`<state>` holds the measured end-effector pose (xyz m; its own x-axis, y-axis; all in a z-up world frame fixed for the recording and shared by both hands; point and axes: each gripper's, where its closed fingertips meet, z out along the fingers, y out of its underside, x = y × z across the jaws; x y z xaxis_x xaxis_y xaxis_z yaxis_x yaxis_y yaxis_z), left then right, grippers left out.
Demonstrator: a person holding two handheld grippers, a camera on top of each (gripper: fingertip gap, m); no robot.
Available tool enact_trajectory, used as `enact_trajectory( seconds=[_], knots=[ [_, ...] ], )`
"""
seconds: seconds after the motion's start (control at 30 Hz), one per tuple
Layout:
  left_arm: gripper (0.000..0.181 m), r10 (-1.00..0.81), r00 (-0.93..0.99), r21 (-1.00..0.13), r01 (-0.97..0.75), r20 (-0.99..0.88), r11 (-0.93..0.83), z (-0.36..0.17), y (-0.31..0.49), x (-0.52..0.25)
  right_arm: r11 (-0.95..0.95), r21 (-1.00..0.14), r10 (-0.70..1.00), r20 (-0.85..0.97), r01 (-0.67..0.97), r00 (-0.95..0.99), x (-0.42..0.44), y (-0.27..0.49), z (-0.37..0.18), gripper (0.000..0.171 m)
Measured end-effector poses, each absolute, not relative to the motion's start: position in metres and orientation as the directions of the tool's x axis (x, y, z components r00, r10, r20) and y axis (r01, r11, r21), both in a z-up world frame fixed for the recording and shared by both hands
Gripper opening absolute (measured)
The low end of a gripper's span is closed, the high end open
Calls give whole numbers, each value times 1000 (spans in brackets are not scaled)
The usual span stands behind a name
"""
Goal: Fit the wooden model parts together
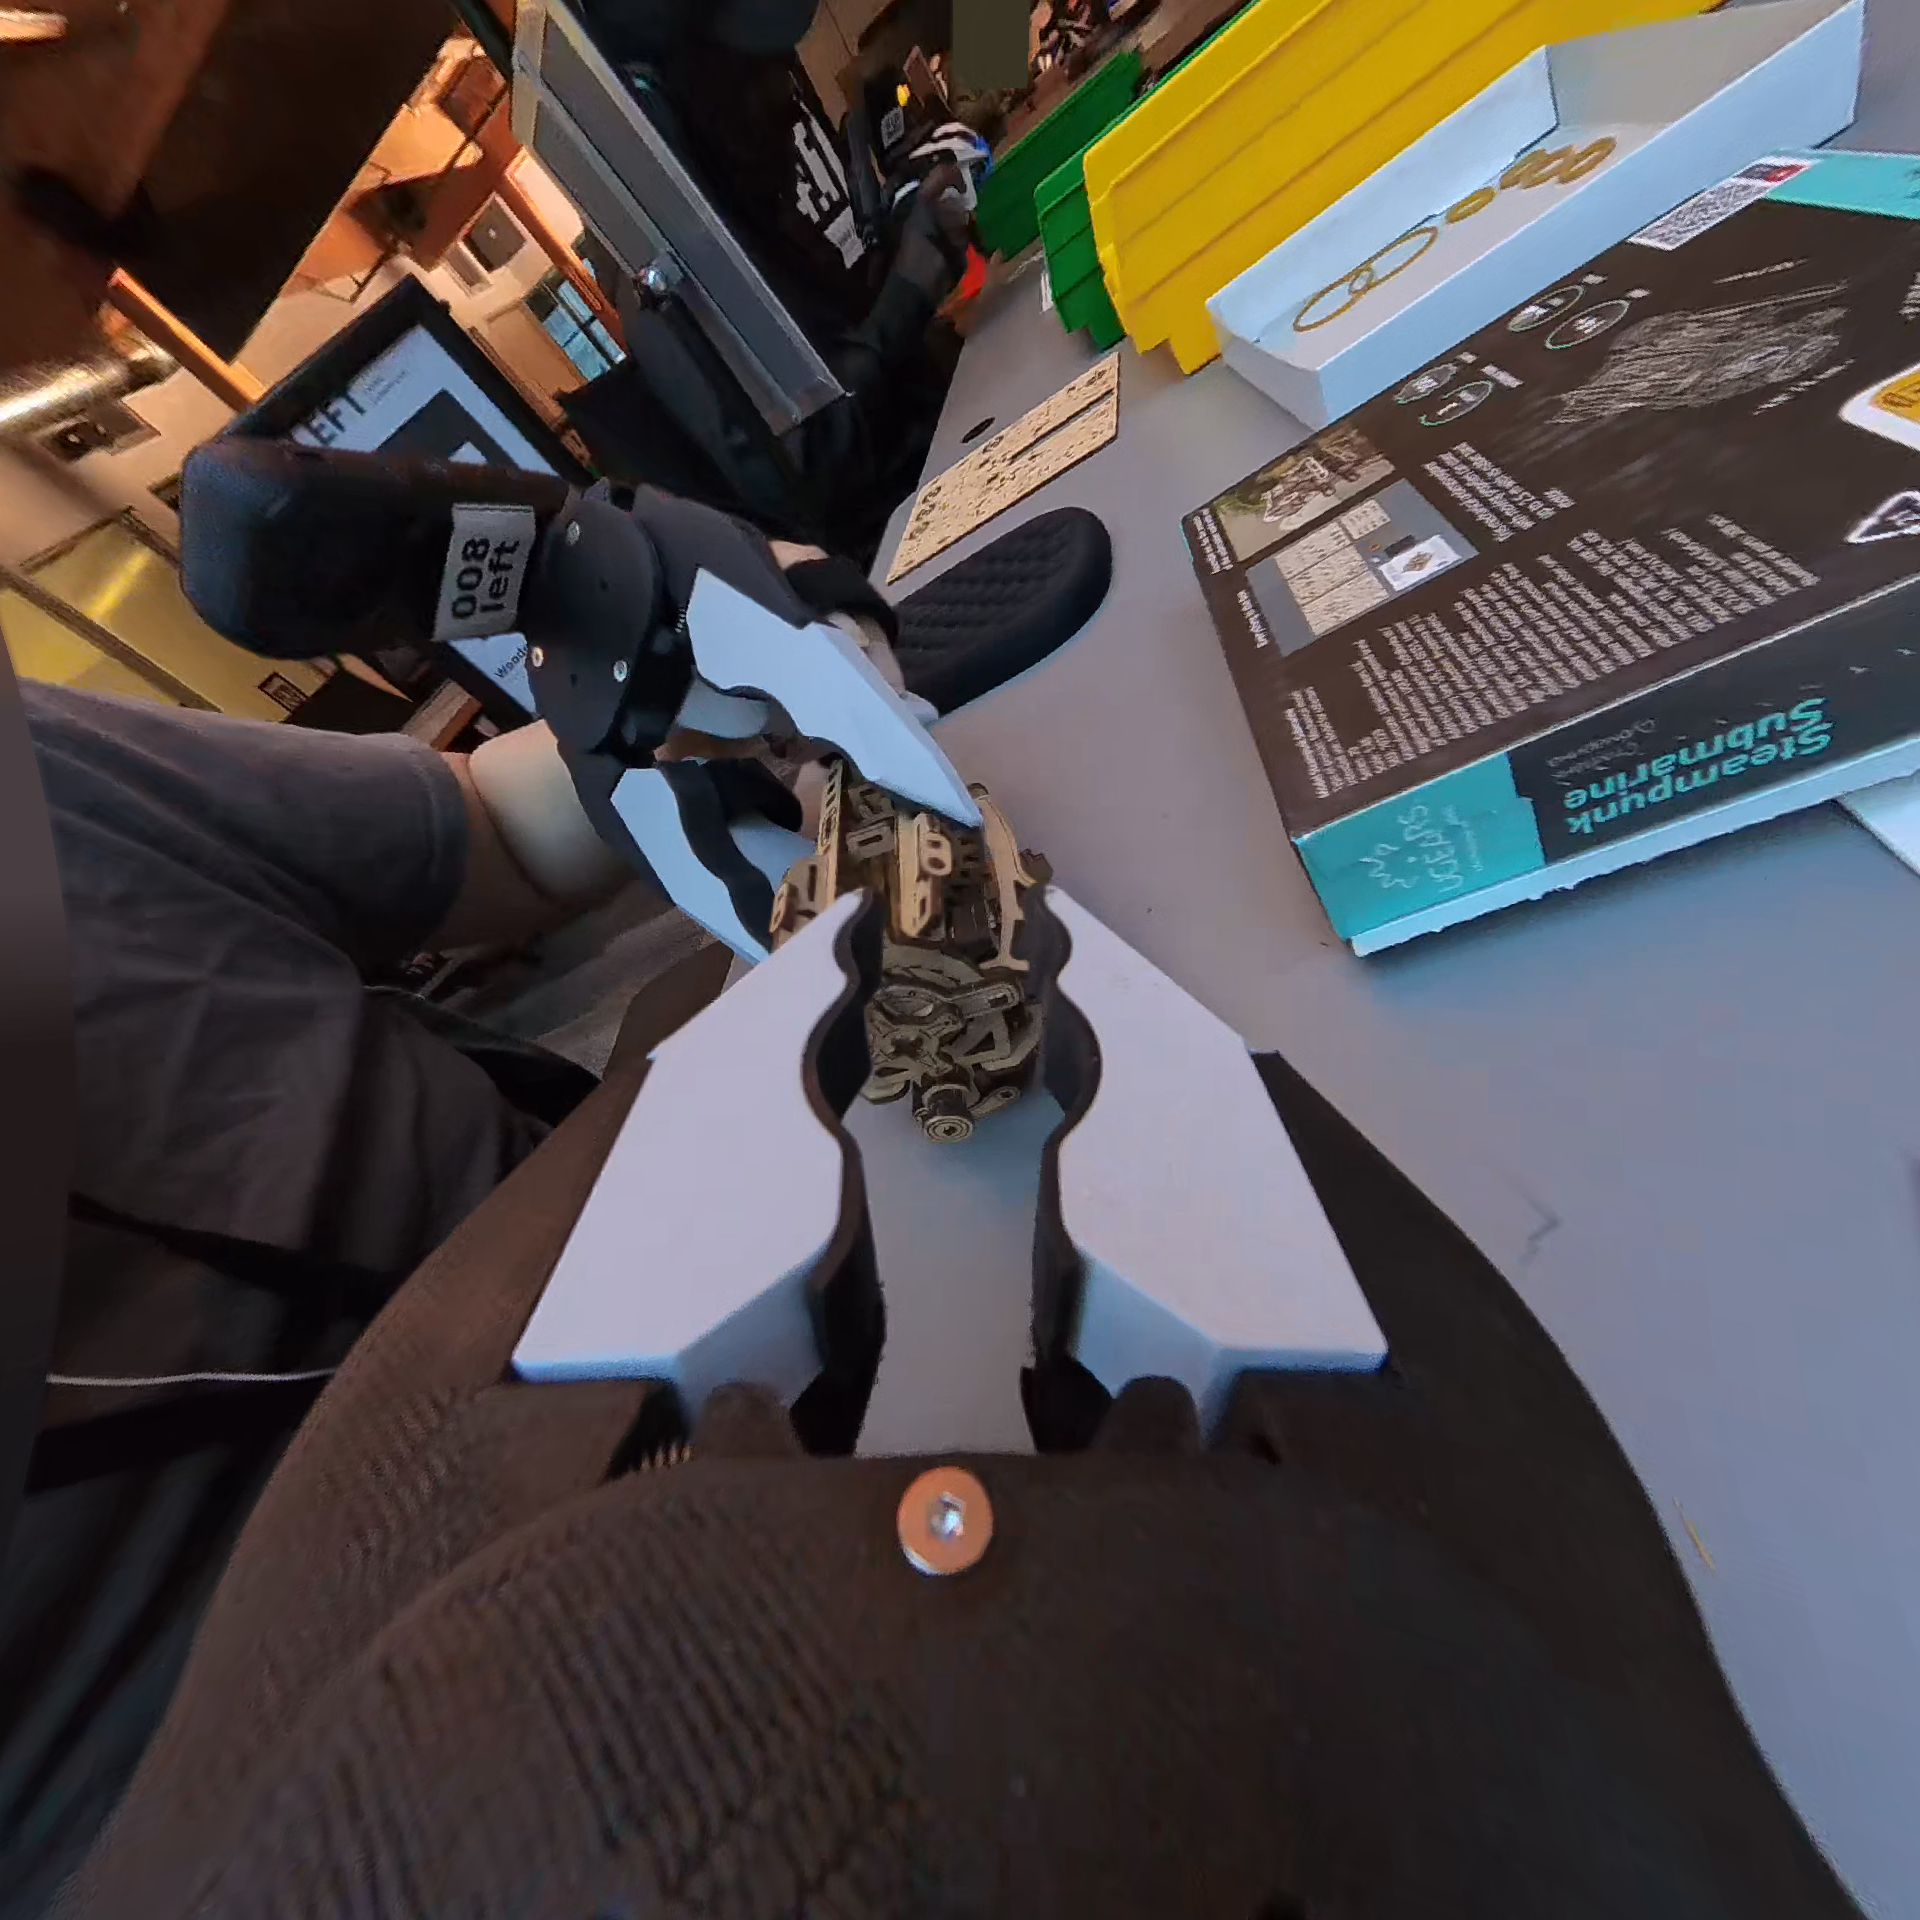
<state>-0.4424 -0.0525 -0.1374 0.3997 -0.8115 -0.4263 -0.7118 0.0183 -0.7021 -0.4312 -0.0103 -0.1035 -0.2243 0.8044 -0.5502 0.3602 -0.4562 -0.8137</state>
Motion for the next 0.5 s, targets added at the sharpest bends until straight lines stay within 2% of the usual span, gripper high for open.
enact_trajectory(
  seconds=[0.23,0.3,0.43,0.5],
  knots=[
    [62,-782,386,-675,-735,-490,61,-138,-55,-439,-408,-790,798,-552,457,-243,-436,-24,-114,16],
    [62,-782,388,-677,-733,-488,58,-138,-55,-440,-401,-793,787,-554,458,-270,-437,-29,-111,3],
    [63,-784,394,-684,-727,-479,53,-138,-54,-439,-352,-818,817,-506,455,-278,-435,-29,-111,3],
    [70,-788,402,-690,-723,-466,40,-140,-53,-437,-331,-824,822,-491,459,-289,-434,-31,-109,3]
  ],
)
